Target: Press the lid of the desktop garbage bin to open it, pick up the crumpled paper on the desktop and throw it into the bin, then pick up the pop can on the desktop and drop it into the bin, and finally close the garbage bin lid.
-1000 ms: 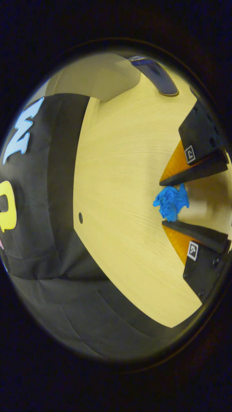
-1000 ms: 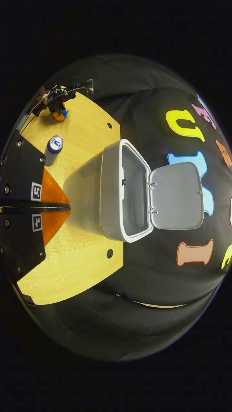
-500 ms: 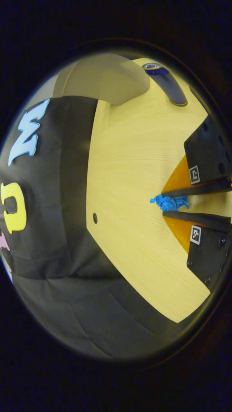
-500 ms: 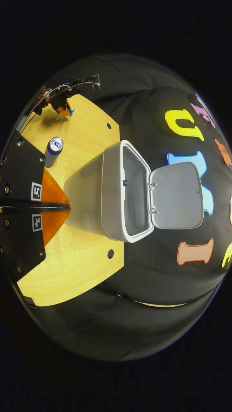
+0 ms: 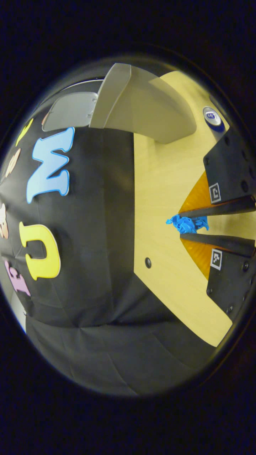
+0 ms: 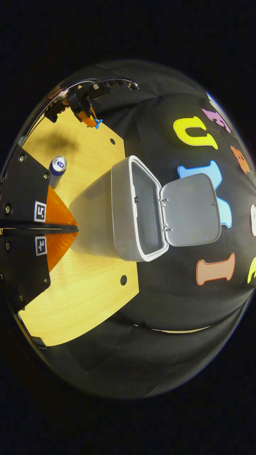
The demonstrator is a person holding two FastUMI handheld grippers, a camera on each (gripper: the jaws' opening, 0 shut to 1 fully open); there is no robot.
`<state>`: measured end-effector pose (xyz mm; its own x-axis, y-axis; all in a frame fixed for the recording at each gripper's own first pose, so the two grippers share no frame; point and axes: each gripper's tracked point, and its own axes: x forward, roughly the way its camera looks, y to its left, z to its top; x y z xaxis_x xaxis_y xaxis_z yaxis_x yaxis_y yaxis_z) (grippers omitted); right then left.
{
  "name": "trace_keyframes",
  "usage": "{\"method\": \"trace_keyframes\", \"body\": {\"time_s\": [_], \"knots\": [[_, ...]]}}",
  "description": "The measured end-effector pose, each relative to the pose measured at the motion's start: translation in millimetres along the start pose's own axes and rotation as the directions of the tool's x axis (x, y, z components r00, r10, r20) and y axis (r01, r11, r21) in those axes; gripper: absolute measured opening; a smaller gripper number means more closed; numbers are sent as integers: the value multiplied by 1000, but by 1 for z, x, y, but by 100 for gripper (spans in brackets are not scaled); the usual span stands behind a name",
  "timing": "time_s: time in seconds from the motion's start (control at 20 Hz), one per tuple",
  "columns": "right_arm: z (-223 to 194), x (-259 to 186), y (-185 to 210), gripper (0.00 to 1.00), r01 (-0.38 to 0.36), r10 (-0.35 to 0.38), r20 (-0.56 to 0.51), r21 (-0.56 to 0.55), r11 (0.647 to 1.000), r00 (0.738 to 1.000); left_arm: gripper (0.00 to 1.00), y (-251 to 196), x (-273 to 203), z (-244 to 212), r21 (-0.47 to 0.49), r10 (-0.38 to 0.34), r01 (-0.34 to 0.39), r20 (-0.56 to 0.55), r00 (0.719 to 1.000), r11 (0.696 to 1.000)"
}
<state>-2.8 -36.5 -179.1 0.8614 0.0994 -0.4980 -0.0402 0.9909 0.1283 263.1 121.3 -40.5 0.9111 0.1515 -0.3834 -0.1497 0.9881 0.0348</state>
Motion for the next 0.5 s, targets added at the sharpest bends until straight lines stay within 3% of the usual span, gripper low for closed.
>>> {"method": "trace_keyframes", "body": {"time_s": [0.25,0.5], "knots": [[-5,-11,-10,0,13,-14,21,56,998,1000,33,-68,0,64,23,-122,121,84,989,992],[-10,-21,-34,0,59,-65,40,127,990,997,34,-160,-8,130,69,-275,267,159,948,961]]}}
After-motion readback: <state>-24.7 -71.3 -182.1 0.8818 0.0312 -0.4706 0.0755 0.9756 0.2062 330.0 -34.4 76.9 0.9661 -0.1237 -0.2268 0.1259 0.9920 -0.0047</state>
